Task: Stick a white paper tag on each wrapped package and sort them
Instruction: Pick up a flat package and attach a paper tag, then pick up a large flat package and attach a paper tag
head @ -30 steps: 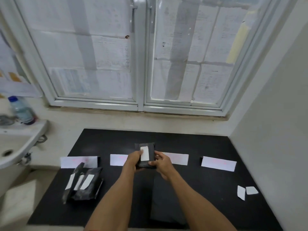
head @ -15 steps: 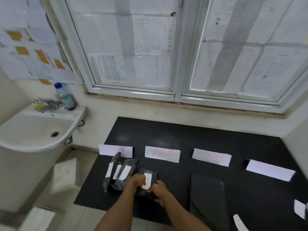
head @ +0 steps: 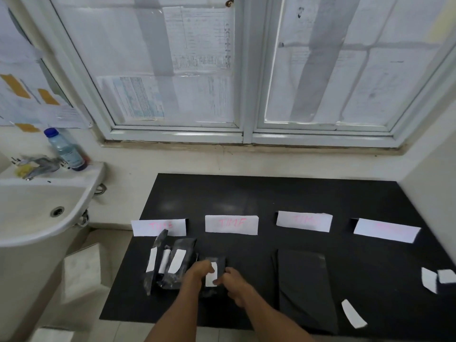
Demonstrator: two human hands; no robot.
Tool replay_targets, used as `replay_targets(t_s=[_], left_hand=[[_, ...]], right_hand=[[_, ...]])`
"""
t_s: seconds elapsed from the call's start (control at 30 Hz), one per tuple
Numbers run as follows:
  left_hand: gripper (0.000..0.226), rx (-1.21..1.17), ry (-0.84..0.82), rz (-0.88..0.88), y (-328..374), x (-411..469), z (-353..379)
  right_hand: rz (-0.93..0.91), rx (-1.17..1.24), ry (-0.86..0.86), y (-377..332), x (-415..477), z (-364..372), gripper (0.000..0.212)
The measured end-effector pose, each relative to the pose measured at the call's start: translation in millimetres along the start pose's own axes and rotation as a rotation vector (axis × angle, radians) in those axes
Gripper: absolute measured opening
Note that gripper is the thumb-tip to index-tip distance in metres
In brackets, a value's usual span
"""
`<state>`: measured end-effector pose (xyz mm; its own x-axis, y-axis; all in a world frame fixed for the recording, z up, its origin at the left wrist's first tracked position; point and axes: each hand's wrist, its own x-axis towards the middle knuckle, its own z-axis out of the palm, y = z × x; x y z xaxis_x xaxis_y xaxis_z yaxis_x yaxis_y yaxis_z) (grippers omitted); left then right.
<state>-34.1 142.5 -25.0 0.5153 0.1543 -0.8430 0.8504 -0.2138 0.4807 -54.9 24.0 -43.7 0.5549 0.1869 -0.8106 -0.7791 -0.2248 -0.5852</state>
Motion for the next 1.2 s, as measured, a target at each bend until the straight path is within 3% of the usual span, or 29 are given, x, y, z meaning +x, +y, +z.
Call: replay_targets(t_s=[0.13, 0.3, 0.47, 0.57, 0.7, 0.83, 1.0, 1.2], left_hand=[[0.039, 0.042, 0.049, 0.085, 26.0, -5.3, 18.7], [0.016, 0.021, -0.01, 0.105, 50.6, -25.8, 71.8], [0.019, 0.025, -0.134, 0.068, 53.2, -32.0, 146.4], [0.024, 0.025, -0.192, 0.046, 46.4, -37.8, 186.8], [0.034, -0.039, -0.206, 0.02, 42.2, -41.9, 218.7], [0.041, -0.121, -0.133, -0.012, 43.1, -37.0, 229.9], [0.027, -0.214, -0.084, -0.031, 53.3, -51.8, 233.1], [0.031, -0.252, 0.036, 0.066, 63.3, -55.1, 245.6]], right_hand=[[-0.089, 0.083, 0.148, -3.1, -0.9, -23.3, 0.048], [-0.203, 0.116, 0.521, 4.4, -8.0, -91.7, 0.035], [-0.183, 0.036, 0.8, 28.2, -40.6, -160.0, 0.051], [-0.077, 0.023, 0.756, 52.7, -49.7, -196.7, 0.064], [-0.026, 0.065, 0.645, 70.6, -57.7, -223.6, 0.059], [-0.055, 0.097, 0.589, 71.5, -64.6, -236.4, 0.052], [-0.024, 0.131, 0.576, 75.4, -67.3, -242.2, 0.044], [-0.013, 0.156, 0.51, 75.9, -71.7, -252.9, 0.039]])
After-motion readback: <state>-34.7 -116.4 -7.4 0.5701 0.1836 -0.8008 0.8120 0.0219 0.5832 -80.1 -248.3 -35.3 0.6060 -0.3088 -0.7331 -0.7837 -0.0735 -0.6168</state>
